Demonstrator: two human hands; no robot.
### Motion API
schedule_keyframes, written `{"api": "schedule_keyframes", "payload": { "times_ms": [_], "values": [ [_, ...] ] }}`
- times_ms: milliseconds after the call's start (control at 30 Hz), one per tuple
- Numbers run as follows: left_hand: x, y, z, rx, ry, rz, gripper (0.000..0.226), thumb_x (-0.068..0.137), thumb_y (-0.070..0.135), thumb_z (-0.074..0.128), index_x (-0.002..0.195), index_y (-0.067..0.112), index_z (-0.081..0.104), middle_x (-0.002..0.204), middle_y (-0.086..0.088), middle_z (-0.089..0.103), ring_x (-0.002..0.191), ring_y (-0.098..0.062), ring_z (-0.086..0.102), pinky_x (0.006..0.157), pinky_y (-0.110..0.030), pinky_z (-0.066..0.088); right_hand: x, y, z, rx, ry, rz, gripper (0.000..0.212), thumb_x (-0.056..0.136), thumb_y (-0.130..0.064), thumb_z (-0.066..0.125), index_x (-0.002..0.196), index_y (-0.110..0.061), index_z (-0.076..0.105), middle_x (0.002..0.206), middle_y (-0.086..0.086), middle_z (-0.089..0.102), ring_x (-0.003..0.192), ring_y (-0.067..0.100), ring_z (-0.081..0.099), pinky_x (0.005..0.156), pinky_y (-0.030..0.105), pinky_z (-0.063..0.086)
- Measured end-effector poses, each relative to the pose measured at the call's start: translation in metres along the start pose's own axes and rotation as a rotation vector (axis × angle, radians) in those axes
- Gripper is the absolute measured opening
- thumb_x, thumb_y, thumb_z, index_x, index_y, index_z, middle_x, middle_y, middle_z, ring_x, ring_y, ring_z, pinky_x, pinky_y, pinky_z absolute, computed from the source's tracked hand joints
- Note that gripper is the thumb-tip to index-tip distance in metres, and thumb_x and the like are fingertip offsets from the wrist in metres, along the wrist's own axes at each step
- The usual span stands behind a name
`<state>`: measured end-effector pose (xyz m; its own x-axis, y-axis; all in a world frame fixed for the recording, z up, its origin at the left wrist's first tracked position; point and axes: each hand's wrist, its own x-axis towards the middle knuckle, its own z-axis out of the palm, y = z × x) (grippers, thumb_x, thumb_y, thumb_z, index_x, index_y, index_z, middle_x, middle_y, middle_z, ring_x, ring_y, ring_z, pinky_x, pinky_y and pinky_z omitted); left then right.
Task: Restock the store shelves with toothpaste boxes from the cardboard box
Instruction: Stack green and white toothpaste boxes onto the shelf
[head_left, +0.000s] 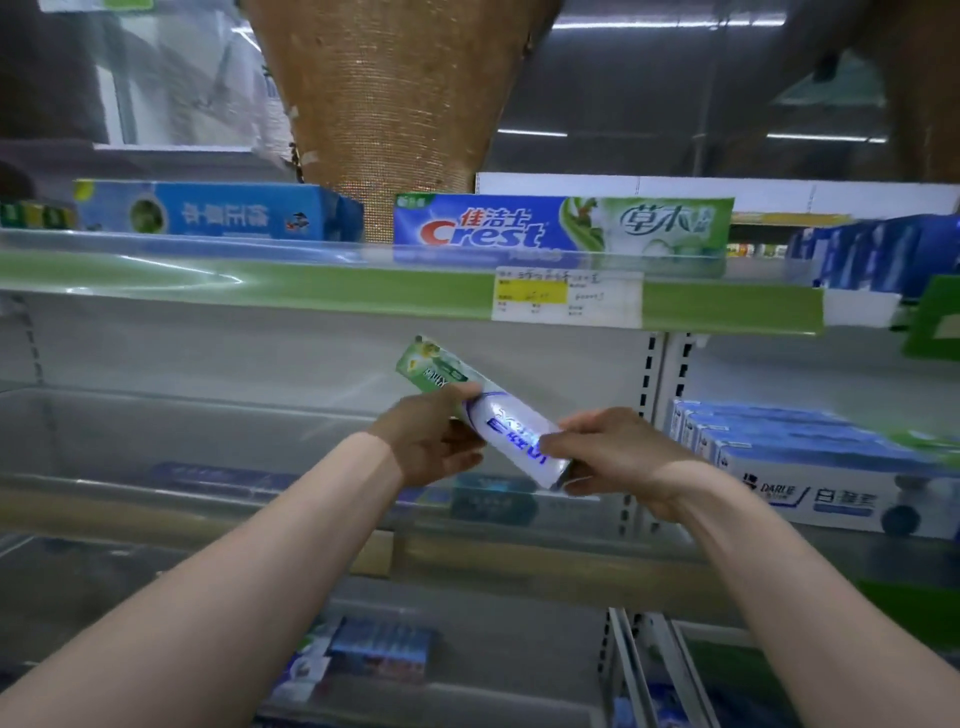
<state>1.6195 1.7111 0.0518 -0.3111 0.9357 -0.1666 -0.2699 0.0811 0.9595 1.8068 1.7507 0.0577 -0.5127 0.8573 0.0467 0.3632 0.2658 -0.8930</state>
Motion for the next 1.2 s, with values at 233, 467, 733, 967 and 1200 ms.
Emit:
{"api": "schedule_keyframes", "payload": {
  "times_ms": [233, 467, 733, 967, 1200],
  "values": [
    [0.015, 0.041, 0.039, 0.637, -0.069, 0.124, 0.017, 0.091, 0.017, 0.057, 0.108, 0.018, 0.058, 0.079, -0.002, 0.061, 0.067, -0.016, 0.057, 0.059, -0.024, 0.043, 0.032, -0.004, -0.035, -0.642, 0.217, -0.214, 0.026, 0.093, -0.042, 0.052, 0.106, -0.024, 0.065, 0.105, -0.003, 0.066, 0.096, 0.017, 0.061, 0.085, 0.032, 0.048],
    [0.043, 0.044, 0.077, 1.507, -0.087, 0.4, 0.055, 0.09, 0.014, 0.056, 0.141, 0.031, 0.044, 0.082, 0.007, 0.055, 0.06, -0.009, 0.049, 0.049, -0.018, 0.037, 0.06, -0.021, -0.072, -1.039, 0.167, -0.263, 0.05, 0.092, -0.023, 0.053, 0.139, -0.035, 0.042, 0.107, -0.002, 0.061, 0.08, 0.013, 0.058, 0.064, 0.024, 0.043],
    [0.094, 0.025, 0.062, 1.469, -0.054, 0.465, 0.024, 0.081, 0.026, 0.07, 0.103, 0.019, 0.067, 0.088, 0.003, 0.065, 0.08, -0.021, 0.06, 0.066, -0.028, 0.046, 0.103, 0.005, -0.09, -1.138, 0.058, -0.254, 0.018, 0.086, -0.013, 0.058, 0.098, -0.021, 0.069, 0.084, -0.003, 0.067, 0.077, 0.015, 0.063, 0.075, 0.038, 0.056],
    [0.115, 0.013, 0.051, 1.52, 0.135, 0.505, 0.022, 0.081, 0.034, 0.062, 0.096, 0.022, 0.071, 0.088, -0.003, 0.068, 0.077, -0.024, 0.06, 0.071, -0.037, 0.055, 0.131, 0.035, -0.087, -1.177, 0.133, -0.188, 0.018, 0.082, -0.015, 0.061, 0.098, -0.021, 0.067, 0.089, 0.0, 0.064, 0.081, 0.021, 0.06, 0.074, 0.035, 0.053],
    [0.122, 0.009, 0.041, 1.697, 0.281, 0.53, 0.033, 0.078, 0.039, 0.066, 0.108, 0.027, 0.065, 0.112, -0.006, 0.056, 0.107, -0.028, 0.05, 0.084, -0.037, 0.043, 0.137, 0.038, -0.099, -1.152, 0.081, -0.102, 0.041, 0.083, -0.004, 0.061, 0.121, -0.02, 0.06, 0.117, 0.003, 0.063, 0.103, 0.023, 0.06, 0.092, 0.041, 0.051]
  ]
}}
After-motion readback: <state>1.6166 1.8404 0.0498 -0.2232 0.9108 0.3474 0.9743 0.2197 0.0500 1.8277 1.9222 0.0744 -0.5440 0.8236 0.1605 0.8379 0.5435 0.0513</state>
